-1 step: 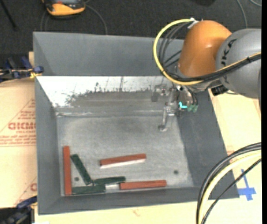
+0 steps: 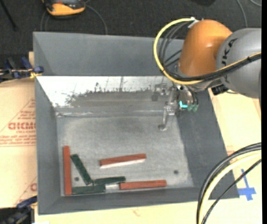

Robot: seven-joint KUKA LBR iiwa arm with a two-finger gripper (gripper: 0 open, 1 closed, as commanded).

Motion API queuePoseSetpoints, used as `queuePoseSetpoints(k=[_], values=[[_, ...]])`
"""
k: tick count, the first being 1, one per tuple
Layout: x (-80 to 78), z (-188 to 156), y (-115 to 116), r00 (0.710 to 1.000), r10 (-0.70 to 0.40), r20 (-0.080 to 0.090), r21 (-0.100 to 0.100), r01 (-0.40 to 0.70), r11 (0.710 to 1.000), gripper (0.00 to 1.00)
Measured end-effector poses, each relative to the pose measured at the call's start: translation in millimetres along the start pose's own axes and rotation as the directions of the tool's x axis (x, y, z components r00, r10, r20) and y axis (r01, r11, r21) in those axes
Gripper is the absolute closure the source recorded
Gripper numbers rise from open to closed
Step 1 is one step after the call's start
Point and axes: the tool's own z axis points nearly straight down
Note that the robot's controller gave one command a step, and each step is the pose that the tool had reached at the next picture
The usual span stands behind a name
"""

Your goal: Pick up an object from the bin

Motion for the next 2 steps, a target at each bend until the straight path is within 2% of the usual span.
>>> queuePoseSetpoints(k=[1,2], values=[[-1.3,-11,18,0.996,-0.087,0.004,0.003,0.087,0.996,0.00],[37.1,27,52,0.985,-0.171,0.013,0.000,0.171,0.985,0.00]])
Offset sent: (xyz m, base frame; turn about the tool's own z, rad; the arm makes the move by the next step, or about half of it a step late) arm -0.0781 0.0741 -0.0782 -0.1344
